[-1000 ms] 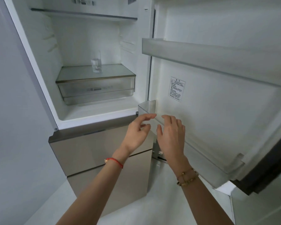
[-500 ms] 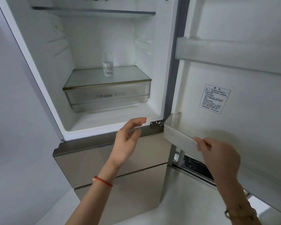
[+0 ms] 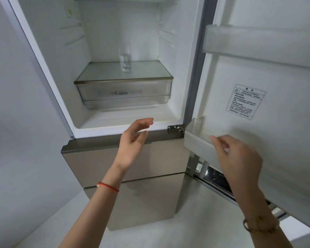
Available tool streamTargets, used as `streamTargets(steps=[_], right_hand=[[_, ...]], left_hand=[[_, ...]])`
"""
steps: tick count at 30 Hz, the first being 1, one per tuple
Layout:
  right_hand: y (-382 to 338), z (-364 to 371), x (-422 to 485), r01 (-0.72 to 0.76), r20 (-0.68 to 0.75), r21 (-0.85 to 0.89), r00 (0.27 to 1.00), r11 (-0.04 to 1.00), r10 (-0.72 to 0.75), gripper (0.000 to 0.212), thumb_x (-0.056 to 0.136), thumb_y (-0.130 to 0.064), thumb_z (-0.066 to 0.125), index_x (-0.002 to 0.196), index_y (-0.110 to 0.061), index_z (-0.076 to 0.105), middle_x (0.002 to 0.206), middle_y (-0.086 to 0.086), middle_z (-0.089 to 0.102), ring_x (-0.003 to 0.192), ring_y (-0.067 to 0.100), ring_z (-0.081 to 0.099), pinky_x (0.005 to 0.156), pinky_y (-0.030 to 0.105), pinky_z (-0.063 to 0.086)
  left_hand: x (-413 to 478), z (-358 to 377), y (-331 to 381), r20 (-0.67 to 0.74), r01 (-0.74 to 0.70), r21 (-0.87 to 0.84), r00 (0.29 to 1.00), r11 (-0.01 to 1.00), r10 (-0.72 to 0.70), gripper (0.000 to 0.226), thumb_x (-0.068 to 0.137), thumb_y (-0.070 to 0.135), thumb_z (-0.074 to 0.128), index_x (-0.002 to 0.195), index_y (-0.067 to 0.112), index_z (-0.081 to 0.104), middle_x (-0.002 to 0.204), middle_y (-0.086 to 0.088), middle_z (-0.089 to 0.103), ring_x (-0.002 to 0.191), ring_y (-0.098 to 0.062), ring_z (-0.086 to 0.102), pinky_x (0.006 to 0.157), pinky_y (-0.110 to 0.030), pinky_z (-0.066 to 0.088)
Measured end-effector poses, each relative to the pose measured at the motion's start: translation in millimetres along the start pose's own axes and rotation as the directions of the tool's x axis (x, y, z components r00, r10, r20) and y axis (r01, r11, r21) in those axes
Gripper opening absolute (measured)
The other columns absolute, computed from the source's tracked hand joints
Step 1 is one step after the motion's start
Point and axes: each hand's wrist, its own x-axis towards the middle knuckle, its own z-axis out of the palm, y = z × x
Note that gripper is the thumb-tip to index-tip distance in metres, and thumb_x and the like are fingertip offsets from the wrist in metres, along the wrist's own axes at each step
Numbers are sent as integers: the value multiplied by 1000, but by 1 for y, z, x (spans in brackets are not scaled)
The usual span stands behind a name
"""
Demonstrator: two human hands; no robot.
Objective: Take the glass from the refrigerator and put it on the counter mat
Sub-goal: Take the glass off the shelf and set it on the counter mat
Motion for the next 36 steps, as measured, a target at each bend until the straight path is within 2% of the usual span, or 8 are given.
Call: streamTargets(steps=[2,5,8,10,13,21,28,36], right_hand=[[-16,4,9,37,1,75,999,997,-37,36,94,-43,62,85,-12,77,69,4,75,50,22,58,51,17,30],[-44,8,22,83,31,192,995,978,-91,36,96,-46,60,92,-15,77,84,2,79,71,29,72,60,26,41],[-68,19,31,115,64,313,988,943,-142,35,97,-44,58,104,-14,74,100,1,79,88,27,74,73,33,53],[-84,28,37,102,93,419,984,902,-154,34,98,-41,58,111,-13,71,108,2,77,97,26,71,85,37,55],[-109,42,45,92,105,541,979,836,-176,32,99,-37,57,116,-12,68,111,3,74,102,25,69,90,43,55],[-169,93,77,100,121,606,969,789,-216,33,101,-37,55,120,-12,66,115,3,73,107,21,67,93,39,55],[-214,147,121,91,79,646,980,758,-185,31,99,-35,58,115,-10,68,108,6,74,96,23,69,83,43,58],[-245,197,187,20,87,657,991,753,-102,33,100,-33,57,117,-7,67,114,8,74,94,19,69,84,34,59]], left_hand=[[-1,-1,2,-22,-9,3,1000,1000,10,45,91,-2,48,122,24,67,127,1,70,122,-15,64,96,-15,49],[-3,-7,6,-68,-10,8,998,1000,10,46,93,-7,48,121,25,67,125,0,71,122,-15,63,95,-13,48],[-2,-17,9,-110,-19,11,994,1000,20,47,94,-10,48,122,22,67,124,-3,71,122,-15,64,93,-13,49],[1,-26,9,-136,-24,23,990,999,27,46,94,-9,48,124,21,66,124,-1,71,121,-13,64,94,-14,49],[9,-42,8,-175,-23,33,984,999,28,46,94,-8,48,126,21,64,124,1,71,121,-11,64,97,-16,48],[56,-84,0,-241,-32,35,970,999,40,42,97,-7,49,126,20,63,121,1,72,117,-7,65,98,-15,48],[123,-122,-13,-234,-74,46,969,996,82,40,96,-7,49,128,13,63,120,-1,71,115,-8,66,98,-16,49],[217,-156,-20,-208,-136,77,967,988,149,37,87,13,53,122,22,60,113,4,69,105,-12,66,93,-15,50]])
